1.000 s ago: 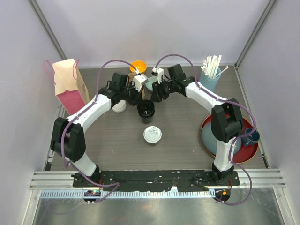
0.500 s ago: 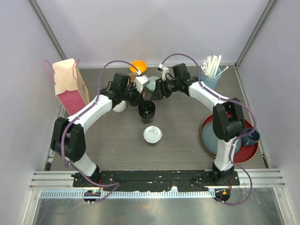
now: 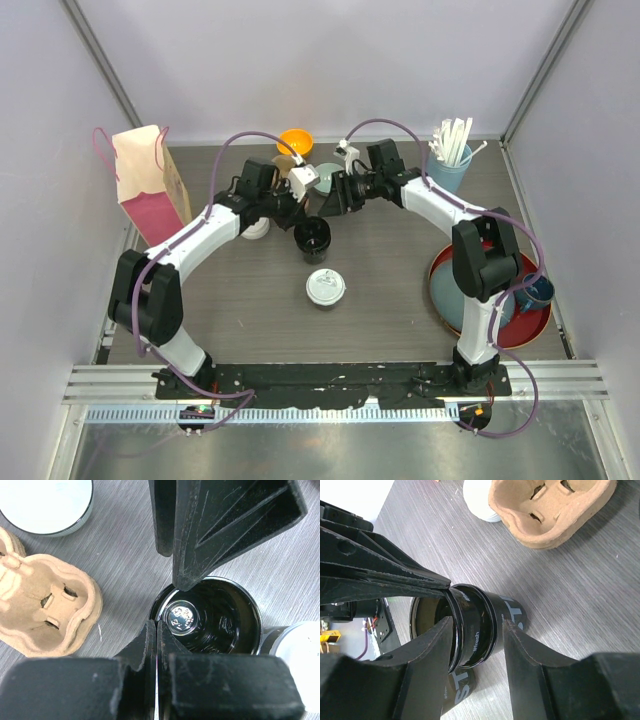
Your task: Pack the takeout coffee
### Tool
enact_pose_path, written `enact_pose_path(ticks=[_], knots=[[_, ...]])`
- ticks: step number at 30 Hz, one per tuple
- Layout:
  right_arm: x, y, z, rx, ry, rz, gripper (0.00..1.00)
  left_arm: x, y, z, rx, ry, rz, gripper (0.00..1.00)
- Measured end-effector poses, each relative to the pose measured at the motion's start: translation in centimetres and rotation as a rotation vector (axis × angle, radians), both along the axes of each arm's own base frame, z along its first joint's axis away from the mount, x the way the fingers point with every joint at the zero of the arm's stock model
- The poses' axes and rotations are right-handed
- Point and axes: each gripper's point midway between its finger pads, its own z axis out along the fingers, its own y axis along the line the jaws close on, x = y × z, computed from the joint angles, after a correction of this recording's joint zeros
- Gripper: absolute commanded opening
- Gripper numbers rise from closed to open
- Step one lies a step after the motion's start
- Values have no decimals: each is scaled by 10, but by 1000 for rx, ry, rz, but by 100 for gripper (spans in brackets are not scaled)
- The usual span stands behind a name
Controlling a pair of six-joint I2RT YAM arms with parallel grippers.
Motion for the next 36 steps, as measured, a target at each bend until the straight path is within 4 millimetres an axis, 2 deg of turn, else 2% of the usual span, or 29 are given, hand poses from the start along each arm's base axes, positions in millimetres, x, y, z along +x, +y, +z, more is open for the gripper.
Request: enact_pose_path(ticks=[5, 36], knots=[[-2, 0, -7, 0, 24, 0, 49, 0, 0, 0, -1, -5, -5, 0], [-8, 3, -20, 41, 67, 42, 47, 0, -1, 0, 8, -18, -19, 0]])
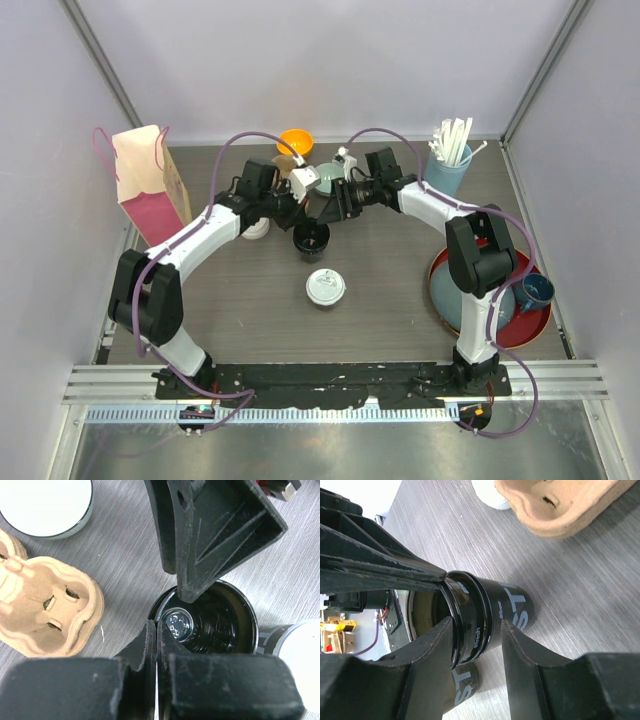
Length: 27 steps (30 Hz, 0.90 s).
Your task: Pack the takeout coffee
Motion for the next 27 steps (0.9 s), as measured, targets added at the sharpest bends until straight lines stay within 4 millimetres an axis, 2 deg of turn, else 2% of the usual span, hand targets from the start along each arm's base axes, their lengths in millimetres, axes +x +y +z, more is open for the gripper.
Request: enact_pose_path(ticks=[6, 21, 27], knots=[[-7, -3, -14, -13, 29, 0, 47, 1, -1, -1, -6, 15, 16, 0], [-3, -6, -18, -43, 16, -26, 45, 5, -2, 5, -21, 11, 32, 0], [5, -16, -2, -125, -84, -95, 46, 12, -1, 7, -18, 5, 73, 0]])
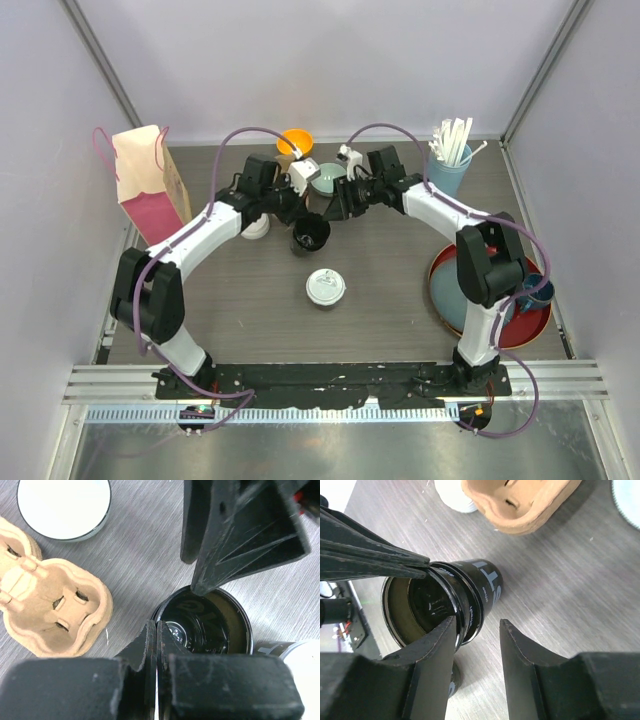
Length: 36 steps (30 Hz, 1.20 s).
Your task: Pack the takeout coffee
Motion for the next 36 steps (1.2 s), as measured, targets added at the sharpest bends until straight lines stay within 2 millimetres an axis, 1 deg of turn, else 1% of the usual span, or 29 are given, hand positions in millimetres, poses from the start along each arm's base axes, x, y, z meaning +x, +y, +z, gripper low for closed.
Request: enact_pose_path(ticks=[5, 8, 9, 12, 15, 19, 22, 30, 36], knots=[[2, -3, 29, -6, -118, -8, 46, 1, 0, 2, -5, 7, 18, 0], [4, -4, 42, 21, -134, -16, 45, 1, 0, 2, -6, 6, 16, 0], [5, -5, 43, 28, -128, -23, 44, 1, 0, 2, -7, 7, 14, 0], [10, -10, 36, 28, -90, -52, 44, -2, -3, 3, -21, 15, -8, 0], [19, -11, 24, 23, -52, -68, 44, -7, -6, 3, -36, 24, -36, 0], [26, -5, 9, 29, -3, -60, 43, -9, -9, 4, -46, 28, -51, 0], [23, 1, 3, 42, 29, -32, 43, -9, -9, 4, -48, 29, -54, 0], [10, 10, 9, 90, 56, 38, 43, -9, -9, 4, -45, 24, -59, 0], [5, 13, 18, 151, 83, 79, 43, -8, -9, 4, -36, 5, -74, 0]])
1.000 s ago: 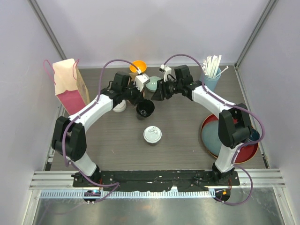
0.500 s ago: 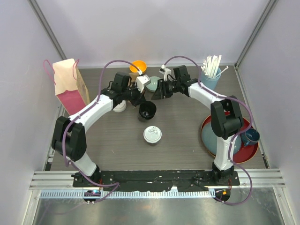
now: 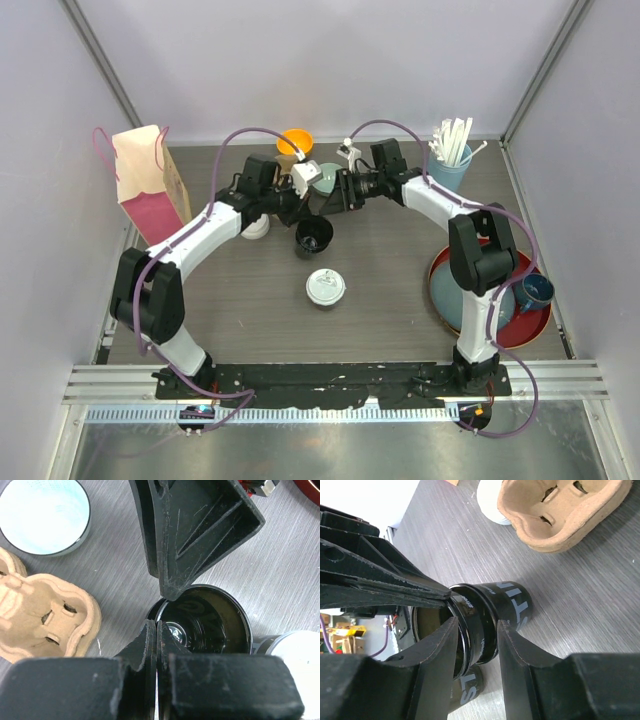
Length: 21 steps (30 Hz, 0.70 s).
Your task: Pack the takeout coffee
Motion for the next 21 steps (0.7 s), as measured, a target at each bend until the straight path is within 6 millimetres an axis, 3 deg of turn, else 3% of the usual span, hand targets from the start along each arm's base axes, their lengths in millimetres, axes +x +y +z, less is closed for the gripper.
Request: enact_pose_path(ticks=[11, 21], knots=[[-5, 1, -17, 95, 156, 81, 44, 1, -1, -5, 12, -31, -63, 0], [-7, 2, -15, 107, 164, 94, 35, 0, -2, -6, 6, -31, -93, 0]])
